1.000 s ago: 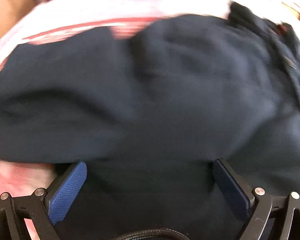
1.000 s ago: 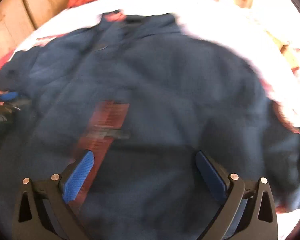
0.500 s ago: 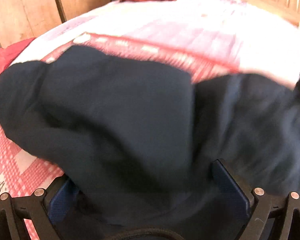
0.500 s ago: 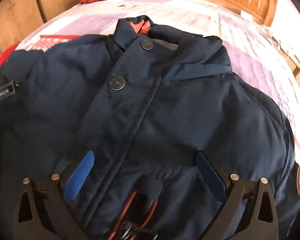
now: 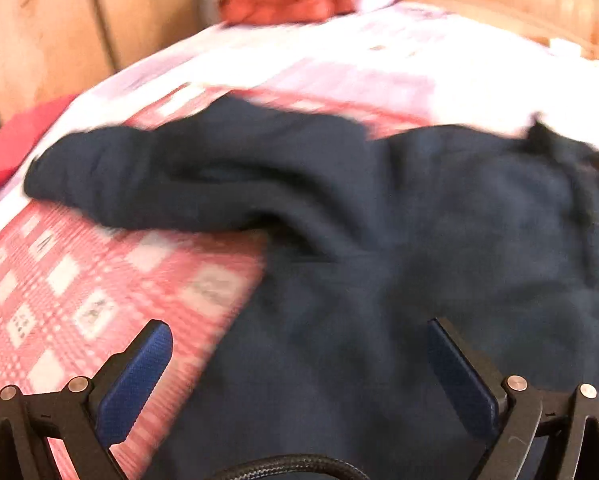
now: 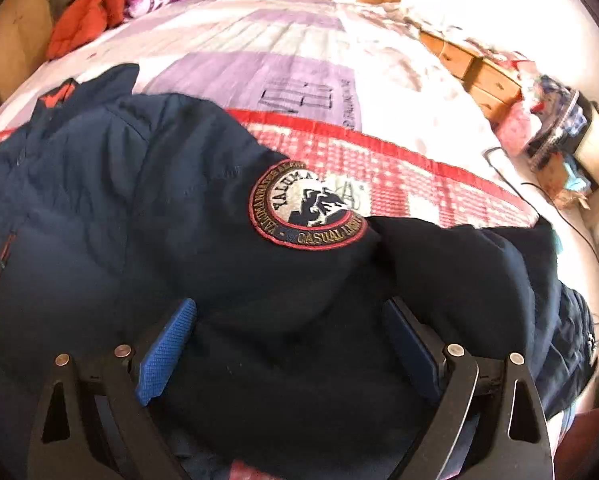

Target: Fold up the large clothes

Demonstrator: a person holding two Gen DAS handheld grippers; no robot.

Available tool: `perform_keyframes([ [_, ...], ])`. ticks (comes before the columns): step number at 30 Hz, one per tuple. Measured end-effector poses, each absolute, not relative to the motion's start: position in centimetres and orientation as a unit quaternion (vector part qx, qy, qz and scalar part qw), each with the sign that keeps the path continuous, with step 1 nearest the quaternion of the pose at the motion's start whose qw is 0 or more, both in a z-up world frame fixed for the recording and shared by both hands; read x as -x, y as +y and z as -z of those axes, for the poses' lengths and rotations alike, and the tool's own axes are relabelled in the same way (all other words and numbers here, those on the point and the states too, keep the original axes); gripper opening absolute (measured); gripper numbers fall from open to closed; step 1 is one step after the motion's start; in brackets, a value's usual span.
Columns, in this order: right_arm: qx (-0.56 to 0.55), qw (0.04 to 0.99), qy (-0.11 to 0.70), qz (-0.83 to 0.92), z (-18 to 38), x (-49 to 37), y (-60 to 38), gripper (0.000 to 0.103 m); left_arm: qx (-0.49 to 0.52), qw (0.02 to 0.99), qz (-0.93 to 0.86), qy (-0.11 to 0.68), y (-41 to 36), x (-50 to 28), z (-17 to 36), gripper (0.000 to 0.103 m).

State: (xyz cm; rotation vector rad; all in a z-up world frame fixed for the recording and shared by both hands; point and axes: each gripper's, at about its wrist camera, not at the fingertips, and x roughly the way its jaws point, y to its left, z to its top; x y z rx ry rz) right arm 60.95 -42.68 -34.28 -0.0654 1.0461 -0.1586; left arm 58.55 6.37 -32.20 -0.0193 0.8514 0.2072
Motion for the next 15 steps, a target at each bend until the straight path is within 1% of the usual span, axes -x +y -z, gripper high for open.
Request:
perform_keyframes([
  [3, 0.073, 0.868, 0.491, 0.006, 34.1, -61.1, -39.5, 0.097, -0.035, 0.918, -0.026, 0.394, -1.0, -58.4, 30.6, 0.103],
  [5, 0.110, 0.863, 0.494, -0.011, 34.9, -61.6, -39.3, 0.097, -0.058, 0.921, 0.024, 0.385, -6.3, -59.1, 30.2, 0.103],
  [6, 0.106, 0.861, 0.497, -0.016, 35.2, -61.7, -40.3, 0.097, -0.067, 0.920, 0.047, 0.383, -9.0, -59.4, 30.1, 0.103],
  [7, 0.079, 0.861, 0.503, -0.008, 35.4, -62.0, -42.9, 0.097, -0.072, 0.918, 0.063, 0.386, -11.1, -60.4, 30.4, 0.103],
  [9, 0.031, 0.864, 0.503, 0.004, 35.1, -58.9, -47.5, 0.097, -0.084, 0.909, 0.097, 0.397, -16.2, -61.6, 31.2, 0.103],
  [13, 0.062, 0.874, 0.482, -0.004, 32.7, -56.0, -49.8, 0.097, -0.089, 0.898, 0.133, 0.409, -24.1, -64.1, 32.6, 0.103],
  [15, 0.053, 0.889, 0.454, -0.008, 30.7, -52.8, -50.9, 0.097, -0.095, 0.894, 0.143, 0.414, -26.8, -64.2, 33.4, 0.103],
])
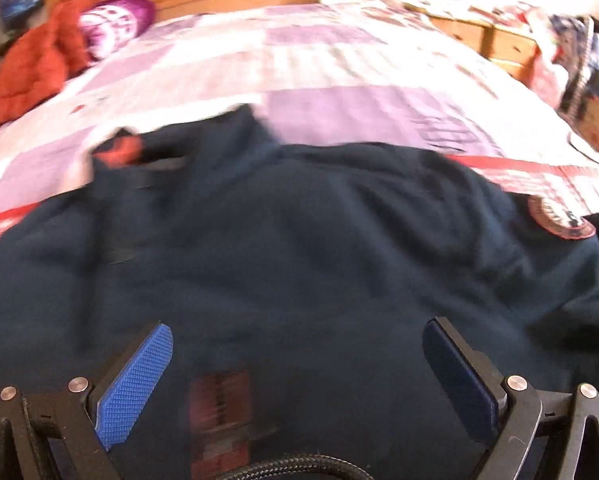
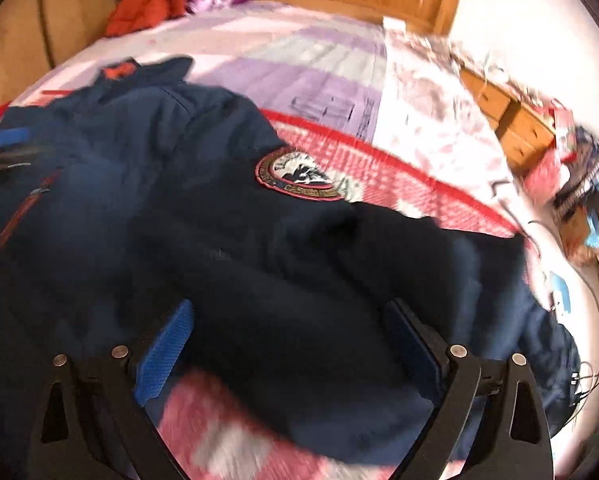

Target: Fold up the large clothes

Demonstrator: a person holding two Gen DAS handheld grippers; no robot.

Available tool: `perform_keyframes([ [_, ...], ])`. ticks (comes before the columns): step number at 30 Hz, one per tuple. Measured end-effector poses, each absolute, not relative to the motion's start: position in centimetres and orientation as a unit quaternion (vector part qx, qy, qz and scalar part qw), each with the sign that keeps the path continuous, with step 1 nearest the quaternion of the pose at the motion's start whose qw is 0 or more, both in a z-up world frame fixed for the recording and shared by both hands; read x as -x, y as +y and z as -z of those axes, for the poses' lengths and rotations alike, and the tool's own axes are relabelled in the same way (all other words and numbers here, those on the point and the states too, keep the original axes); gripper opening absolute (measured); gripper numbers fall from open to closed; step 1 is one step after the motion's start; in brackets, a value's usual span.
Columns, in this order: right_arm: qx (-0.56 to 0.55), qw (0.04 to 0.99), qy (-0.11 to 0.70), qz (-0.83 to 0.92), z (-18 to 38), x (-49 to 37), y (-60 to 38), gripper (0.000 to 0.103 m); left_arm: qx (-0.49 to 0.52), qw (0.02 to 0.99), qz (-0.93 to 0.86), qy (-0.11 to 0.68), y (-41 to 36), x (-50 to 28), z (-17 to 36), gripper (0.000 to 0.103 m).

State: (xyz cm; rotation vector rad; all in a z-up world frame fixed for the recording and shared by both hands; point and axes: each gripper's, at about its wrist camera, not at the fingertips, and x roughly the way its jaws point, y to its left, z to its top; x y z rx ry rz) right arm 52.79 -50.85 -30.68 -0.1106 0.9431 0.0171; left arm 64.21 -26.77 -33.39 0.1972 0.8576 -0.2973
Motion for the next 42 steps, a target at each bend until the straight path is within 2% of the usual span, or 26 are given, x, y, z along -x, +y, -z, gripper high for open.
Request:
perform_keyframes([
  [3, 0.015, 0.905, 0.418, 0.077, 28.8, -48.8, -58.0, 0.098, -0.119, 0.878, 0.151, 0.439, -30.5, -64.4, 36.4, 0.103],
  [6, -0.027, 0.881, 0.450, 0.145, 30.4, -48.9, -63.6, 0.098, -0.105, 0.890, 0.143, 0.420, -29.9, -63.1, 37.5, 0.103],
  [12, 0.055, 0.852, 0.512, 0.091, 35.4, -51.9, -65.0, 0.098, -0.092, 0.895, 0.151, 0.409, -29.1, -62.9, 37.6, 0.103],
  [16, -0.053, 0.838, 0.507, 0.197, 36.8, -48.9, -75.1, 0.099, -0.095, 0.898, 0.149, 0.404, -29.6, -61.9, 38.0, 0.103],
  [18, -0.037, 0.833, 0.508, 0.218, 36.4, -48.2, -77.7, 0.098, -0.097, 0.899, 0.147, 0.401, -29.7, -61.8, 38.1, 0.103],
  [20, -0.033, 0.829, 0.506, 0.234, 35.9, -47.5, -79.0, 0.098, -0.098, 0.900, 0.146, 0.400, -29.9, -61.5, 38.1, 0.103],
  [26, -0.136, 0.840, 0.465, 0.246, 32.9, -42.6, -80.1, 0.099, -0.100, 0.900, 0.144, 0.400, -29.9, -61.4, 38.1, 0.103],
  [33, -0.346, 0.794, 0.417, 0.275, 34.8, -35.5, -80.9, 0.101, -0.104, 0.900, 0.140, 0.400, -30.0, -61.2, 38.0, 0.103],
  [35, -0.390, 0.785, 0.405, 0.261, 36.4, -35.1, -80.8, 0.101, -0.105, 0.900, 0.139, 0.400, -30.0, -61.2, 38.0, 0.103],
  [42, -0.413, 0.793, 0.367, 0.258, 36.8, -39.6, -81.1, 0.103, -0.106, 0.901, 0.138, 0.398, -30.0, -61.2, 38.0, 0.103],
])
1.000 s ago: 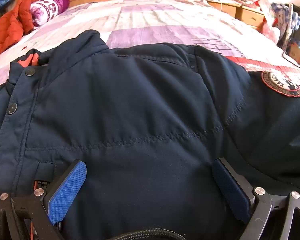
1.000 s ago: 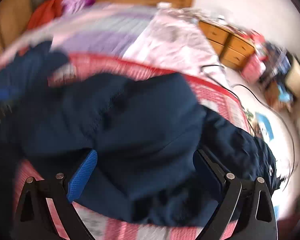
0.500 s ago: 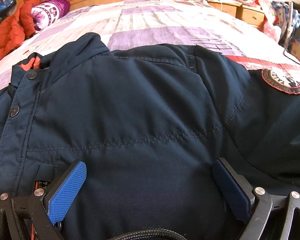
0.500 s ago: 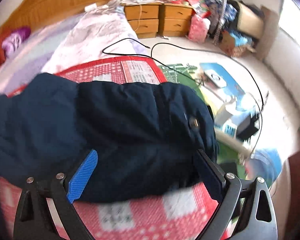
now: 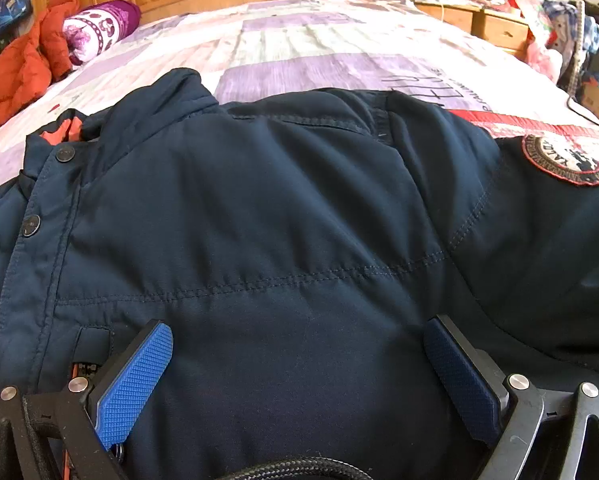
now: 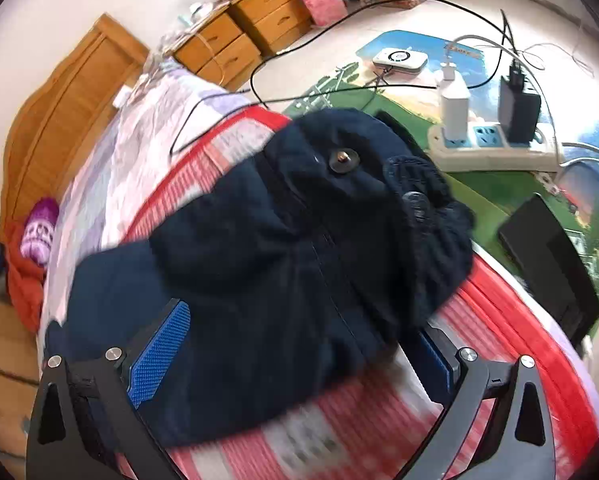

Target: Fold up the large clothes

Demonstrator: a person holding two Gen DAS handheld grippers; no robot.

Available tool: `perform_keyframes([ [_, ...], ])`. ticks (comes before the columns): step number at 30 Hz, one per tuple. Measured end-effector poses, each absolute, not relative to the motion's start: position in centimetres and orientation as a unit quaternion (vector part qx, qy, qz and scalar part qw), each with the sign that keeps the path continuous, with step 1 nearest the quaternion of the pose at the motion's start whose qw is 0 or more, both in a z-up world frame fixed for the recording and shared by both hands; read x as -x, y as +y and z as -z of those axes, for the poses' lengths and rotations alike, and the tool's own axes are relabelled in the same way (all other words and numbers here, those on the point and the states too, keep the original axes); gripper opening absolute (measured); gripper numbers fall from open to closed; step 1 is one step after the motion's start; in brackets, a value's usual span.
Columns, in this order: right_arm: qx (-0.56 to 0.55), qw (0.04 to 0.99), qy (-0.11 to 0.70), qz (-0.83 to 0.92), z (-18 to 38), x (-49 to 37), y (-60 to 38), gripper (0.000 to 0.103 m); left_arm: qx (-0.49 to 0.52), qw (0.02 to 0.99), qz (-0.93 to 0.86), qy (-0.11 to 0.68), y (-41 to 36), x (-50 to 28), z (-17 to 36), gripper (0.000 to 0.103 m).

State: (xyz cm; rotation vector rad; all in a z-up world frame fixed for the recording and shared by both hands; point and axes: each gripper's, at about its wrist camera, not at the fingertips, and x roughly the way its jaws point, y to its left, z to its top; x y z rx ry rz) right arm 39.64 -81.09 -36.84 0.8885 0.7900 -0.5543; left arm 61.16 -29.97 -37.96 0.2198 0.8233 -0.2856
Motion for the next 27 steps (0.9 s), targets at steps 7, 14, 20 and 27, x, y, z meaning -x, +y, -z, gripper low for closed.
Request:
perform_keyframes([
  [7, -0.372, 0.809, 0.352, 0.288, 34.9, -40.6, -80.2, 0.024, -0.110, 0.901, 0.136, 0.398, -30.0, -61.2, 37.9, 0.103],
  [14, -0.333, 0.817, 0.328, 0.338, 32.0, -33.8, -79.2, 0.021, -0.125, 0.898, 0.136, 0.399, -31.2, -61.1, 36.1, 0.103],
  [20, -0.335, 0.823, 0.314, 0.335, 30.9, -30.2, -77.1, 0.021, -0.110, 0.911, 0.181, 0.354, -35.2, -60.3, 32.4, 0.103],
  [27, -0.324, 0.830, 0.306, 0.336, 28.3, -26.7, -73.6, 0.021, -0.194, 0.867, 0.179, 0.422, -42.9, -65.6, 37.0, 0.103],
])
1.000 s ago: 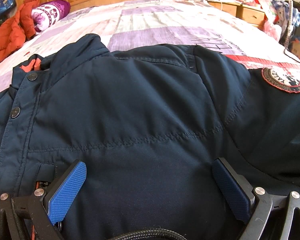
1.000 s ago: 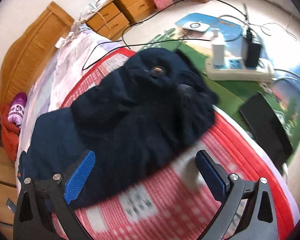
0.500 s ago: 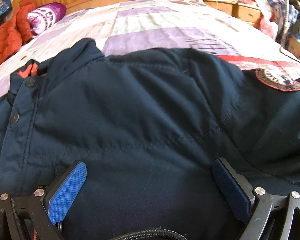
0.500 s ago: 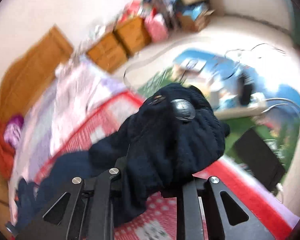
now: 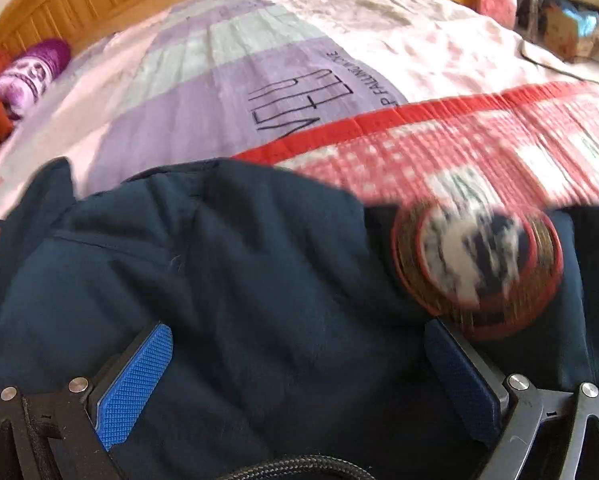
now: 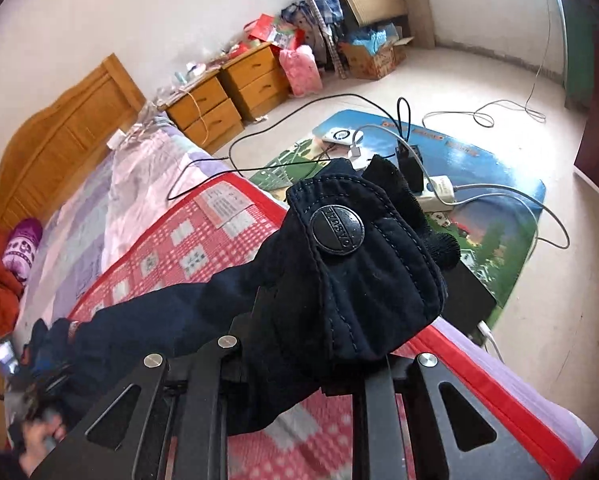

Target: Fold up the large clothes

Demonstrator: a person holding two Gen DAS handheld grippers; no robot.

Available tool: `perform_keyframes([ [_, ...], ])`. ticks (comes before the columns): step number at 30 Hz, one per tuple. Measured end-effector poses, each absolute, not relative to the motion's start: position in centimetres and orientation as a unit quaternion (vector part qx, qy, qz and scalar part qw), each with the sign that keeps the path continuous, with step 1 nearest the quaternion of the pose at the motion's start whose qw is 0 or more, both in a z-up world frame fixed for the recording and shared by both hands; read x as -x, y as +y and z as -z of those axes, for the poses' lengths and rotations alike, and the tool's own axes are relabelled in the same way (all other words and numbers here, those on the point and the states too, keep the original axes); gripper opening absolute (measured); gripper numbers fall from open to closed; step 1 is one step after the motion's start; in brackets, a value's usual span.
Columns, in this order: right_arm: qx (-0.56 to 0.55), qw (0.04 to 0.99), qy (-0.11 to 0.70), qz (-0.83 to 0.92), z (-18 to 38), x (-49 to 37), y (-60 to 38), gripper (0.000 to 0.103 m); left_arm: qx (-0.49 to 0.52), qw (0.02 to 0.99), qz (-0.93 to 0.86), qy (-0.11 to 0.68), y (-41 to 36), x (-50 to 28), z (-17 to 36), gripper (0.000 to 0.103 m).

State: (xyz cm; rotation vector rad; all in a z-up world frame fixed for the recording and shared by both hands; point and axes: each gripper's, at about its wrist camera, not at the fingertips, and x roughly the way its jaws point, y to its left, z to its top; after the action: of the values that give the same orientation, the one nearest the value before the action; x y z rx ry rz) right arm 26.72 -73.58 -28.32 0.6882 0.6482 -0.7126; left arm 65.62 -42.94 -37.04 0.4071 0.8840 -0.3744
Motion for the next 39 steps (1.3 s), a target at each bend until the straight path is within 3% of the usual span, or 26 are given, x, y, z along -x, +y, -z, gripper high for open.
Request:
perform_keyframes([
  [6, -0.287, 0.848, 0.300, 0.328, 25.6, -27.2, -72.0, 0.021, -0.173, 0.859, 0.168, 0.451, -42.9, -67.6, 36.8, 0.103],
  [12, -0.231, 0.865, 0.302, 0.328, 21.6, -28.8, -71.0, 0.021, -0.140, 0.898, 0.114, 0.402, -36.2, -64.2, 33.3, 0.103],
  [16, -0.180, 0.882, 0.292, 0.324, 17.6, -31.3, -68.5, 0.021, -0.166, 0.873, 0.112, 0.445, -32.0, -62.9, 34.9, 0.103],
  [23, -0.057, 0.924, 0.266, 0.270, 9.7, -40.8, -58.6, 0.021, -0.125, 0.893, 0.131, 0.413, -23.4, -57.6, 29.8, 0.103],
  [28, -0.007, 0.949, 0.249, 0.193, 7.3, -49.0, -48.2, 0.021, -0.128, 0.897, 0.124, 0.404, -15.4, -53.4, 26.3, 0.103],
  [33, 0.050, 0.958, 0.268, 0.091, 10.5, -57.8, -34.4, 0.021, -0.120, 0.897, 0.100, 0.414, -7.1, -50.1, 24.8, 0.103],
  [39, 0.139, 0.933, 0.331, -0.002, 20.9, -64.8, -19.5, 0.021, -0.120, 0.897, 0.050, 0.422, 1.7, -46.6, 25.1, 0.103],
])
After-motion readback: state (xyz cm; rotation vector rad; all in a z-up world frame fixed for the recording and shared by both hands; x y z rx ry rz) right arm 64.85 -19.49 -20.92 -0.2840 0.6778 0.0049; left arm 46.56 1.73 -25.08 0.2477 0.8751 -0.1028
